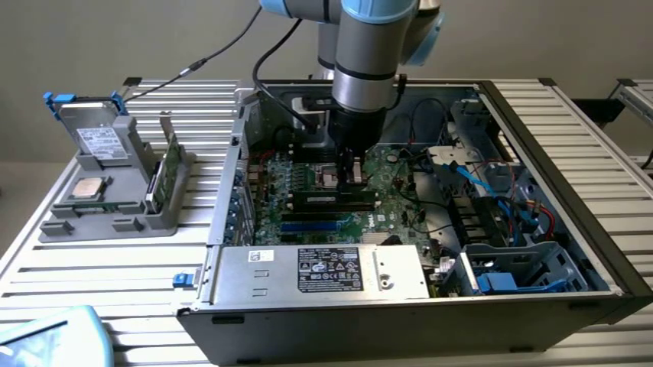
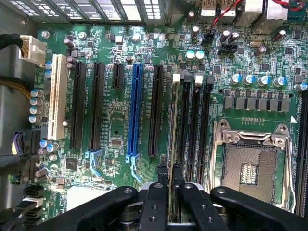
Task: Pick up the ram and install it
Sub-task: 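Pick up the ram and move it above insertion slot, then insert the ram into the slot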
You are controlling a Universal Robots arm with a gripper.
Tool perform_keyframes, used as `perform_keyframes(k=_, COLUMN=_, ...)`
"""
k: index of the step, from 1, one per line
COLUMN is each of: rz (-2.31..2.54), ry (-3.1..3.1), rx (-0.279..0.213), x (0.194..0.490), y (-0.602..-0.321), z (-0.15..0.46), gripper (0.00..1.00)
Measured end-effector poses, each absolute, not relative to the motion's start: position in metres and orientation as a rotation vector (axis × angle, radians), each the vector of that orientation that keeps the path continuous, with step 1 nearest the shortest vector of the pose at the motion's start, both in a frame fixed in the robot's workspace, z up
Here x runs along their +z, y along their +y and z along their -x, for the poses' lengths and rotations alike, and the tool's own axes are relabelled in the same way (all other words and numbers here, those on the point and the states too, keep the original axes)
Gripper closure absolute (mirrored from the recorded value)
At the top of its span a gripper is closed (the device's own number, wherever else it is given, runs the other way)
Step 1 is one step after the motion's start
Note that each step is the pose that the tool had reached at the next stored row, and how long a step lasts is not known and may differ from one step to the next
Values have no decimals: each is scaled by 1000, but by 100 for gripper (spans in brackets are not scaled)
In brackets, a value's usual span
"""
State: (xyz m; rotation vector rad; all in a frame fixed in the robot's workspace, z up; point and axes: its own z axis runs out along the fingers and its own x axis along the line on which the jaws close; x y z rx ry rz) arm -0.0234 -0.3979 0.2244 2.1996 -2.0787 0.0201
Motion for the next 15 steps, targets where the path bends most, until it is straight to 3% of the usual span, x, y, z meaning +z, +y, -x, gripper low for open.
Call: perform_keyframes(k=15, rz=-2186, ry=-2094, rx=23, x=223, y=-397, z=24, gripper=86)
